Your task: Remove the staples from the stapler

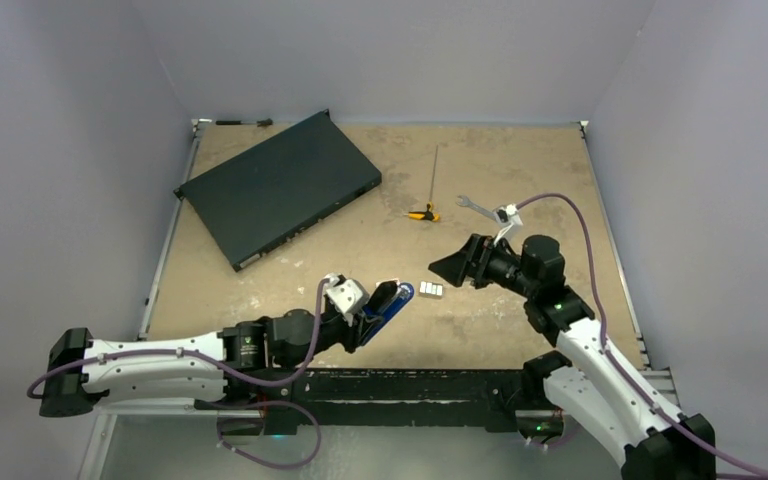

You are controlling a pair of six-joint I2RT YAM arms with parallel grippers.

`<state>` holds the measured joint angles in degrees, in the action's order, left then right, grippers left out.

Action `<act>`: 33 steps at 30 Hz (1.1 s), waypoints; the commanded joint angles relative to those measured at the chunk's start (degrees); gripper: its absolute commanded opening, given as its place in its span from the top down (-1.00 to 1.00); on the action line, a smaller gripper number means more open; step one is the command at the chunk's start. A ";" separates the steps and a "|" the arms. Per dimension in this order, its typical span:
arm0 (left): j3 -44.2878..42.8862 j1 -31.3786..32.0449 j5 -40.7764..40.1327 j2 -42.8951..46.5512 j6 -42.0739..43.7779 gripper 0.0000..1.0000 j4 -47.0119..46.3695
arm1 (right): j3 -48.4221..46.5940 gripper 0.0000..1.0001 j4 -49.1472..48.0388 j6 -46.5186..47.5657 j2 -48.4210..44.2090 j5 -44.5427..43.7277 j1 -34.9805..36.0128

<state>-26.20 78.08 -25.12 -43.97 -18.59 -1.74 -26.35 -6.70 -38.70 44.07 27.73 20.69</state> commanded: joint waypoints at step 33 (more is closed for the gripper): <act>1.33 0.23 6.91 0.55 6.64 1.00 -17.85 | -0.74 -0.52 0.33 -0.04 2.49 3.07 11.06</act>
<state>-22.87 78.02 -19.59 -44.40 -11.42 -11.90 -26.55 -3.86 -38.63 45.41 33.69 30.65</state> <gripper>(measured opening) 0.271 0.808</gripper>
